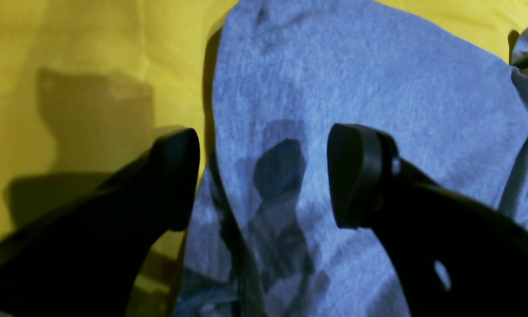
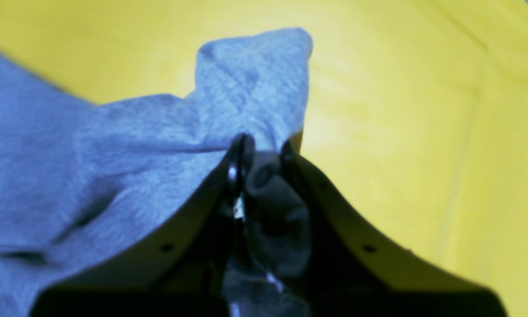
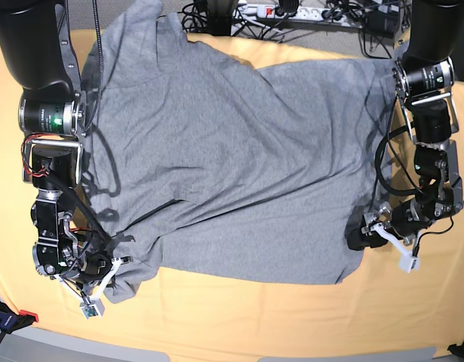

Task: Layout the t-shirt on the table in an organized manner, then fold the t-shirt properly
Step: 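Pull the hem corner with the right gripper outward, away from the left gripper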

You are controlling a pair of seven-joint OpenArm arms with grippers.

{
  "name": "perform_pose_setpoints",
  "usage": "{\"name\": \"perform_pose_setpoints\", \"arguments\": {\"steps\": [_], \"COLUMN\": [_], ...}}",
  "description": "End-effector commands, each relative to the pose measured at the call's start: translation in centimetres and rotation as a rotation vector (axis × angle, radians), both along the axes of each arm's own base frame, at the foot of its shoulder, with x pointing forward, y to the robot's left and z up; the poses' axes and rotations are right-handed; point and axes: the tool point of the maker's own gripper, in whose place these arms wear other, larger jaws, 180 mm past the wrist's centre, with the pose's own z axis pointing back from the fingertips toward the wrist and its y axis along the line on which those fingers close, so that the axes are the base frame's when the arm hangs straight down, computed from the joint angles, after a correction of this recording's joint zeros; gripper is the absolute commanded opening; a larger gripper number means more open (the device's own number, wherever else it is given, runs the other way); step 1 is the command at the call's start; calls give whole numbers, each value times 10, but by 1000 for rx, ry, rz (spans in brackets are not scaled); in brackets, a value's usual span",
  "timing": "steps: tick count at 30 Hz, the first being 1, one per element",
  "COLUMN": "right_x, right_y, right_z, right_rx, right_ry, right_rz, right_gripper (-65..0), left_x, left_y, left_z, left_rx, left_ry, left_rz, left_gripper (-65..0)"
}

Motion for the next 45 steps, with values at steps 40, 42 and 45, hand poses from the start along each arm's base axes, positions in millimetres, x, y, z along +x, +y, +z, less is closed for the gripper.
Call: {"name": "perform_pose_setpoints", "arguments": {"steps": [40,42,45], "right_x": [-82,-80,-81], "right_y": [-29,-42,-56], "right_z": [-46,-47,-45], "right_rx": [484,426,387], "right_ry": [50,46,32], "right_rz": [-81,-114,-125], "right_gripper": [-261,-380,-644], "left_x": [14,13,13], "left_y": [6,7,11], "left_z": [31,31,32], "left_rx": [-29,-26,-22], "left_ry": [-82,-79,-80], "left_rz": [14,14,18], "left_gripper": [-190,-190,-190]}}
